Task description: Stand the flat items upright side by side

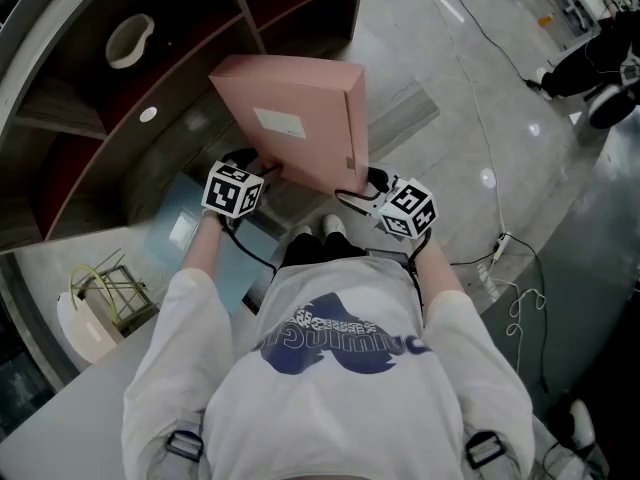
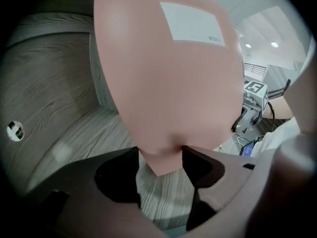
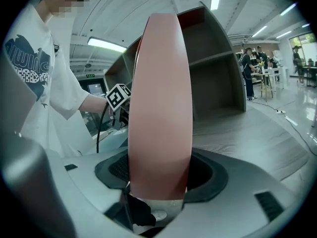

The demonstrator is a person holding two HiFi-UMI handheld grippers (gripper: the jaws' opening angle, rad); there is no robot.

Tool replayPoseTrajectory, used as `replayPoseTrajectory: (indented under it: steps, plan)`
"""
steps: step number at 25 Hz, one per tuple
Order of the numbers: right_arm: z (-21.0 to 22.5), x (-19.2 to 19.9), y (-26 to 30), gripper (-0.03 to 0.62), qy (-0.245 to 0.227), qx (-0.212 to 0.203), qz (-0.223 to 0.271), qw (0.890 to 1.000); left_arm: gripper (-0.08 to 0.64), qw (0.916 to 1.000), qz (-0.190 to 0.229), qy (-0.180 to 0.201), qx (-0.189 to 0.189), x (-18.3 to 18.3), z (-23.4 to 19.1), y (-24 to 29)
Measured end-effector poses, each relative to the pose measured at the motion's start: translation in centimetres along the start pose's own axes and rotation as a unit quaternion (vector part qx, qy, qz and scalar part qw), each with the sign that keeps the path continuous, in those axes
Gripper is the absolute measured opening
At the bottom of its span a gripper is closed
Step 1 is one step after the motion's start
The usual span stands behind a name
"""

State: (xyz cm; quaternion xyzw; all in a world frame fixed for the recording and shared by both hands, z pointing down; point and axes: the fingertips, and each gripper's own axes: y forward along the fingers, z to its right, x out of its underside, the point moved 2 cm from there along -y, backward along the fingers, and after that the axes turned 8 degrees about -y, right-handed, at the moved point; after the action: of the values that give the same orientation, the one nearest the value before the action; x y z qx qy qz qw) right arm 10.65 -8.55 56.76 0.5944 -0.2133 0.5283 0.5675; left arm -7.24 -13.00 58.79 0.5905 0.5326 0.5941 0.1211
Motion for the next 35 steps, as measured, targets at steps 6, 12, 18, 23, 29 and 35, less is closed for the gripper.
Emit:
replayPoseTrajectory:
  steps: [6, 12, 18, 23, 29, 35]
  plan:
    - [0.2, -0.2, 1.0, 0.282, -0.009, 0.023, 0.012, 1.0, 0.281, 0.9999, 0.007, -0.002, -0.011, -0.4, -1.1, 0.0]
    - [0.4, -0.1, 2.3, 0.284, -0.041, 0.05, 0.011, 0.998, 0.281, 0.9996, 0.016, -0.008, -0.022, -0.5, -2.2, -0.2]
    - [0.2, 0.5, 4.2, 0.285, -0.056, 0.07, -0.001, 0.996, 0.281, 0.9993, 0.026, -0.005, -0.026, 0.1, -1.4, -1.5]
    - [0.5, 0.9, 5.7, 0.285, -0.061, 0.076, -0.017, 0.995, 0.281, 0.9994, 0.023, 0.021, -0.018, -0.1, 0.8, -1.6]
    - [1.2, 1.1, 7.0, 0.284, -0.074, 0.075, -0.039, 0.994, 0.281, 0.9982, 0.014, 0.057, -0.013, -0.7, 3.8, -0.6]
    - [1.8, 2.0, 8.1, 0.285, -0.09, 0.069, -0.076, 0.991, 0.281, 0.9983, 0.004, 0.054, -0.018, -1.3, 3.2, 0.3]
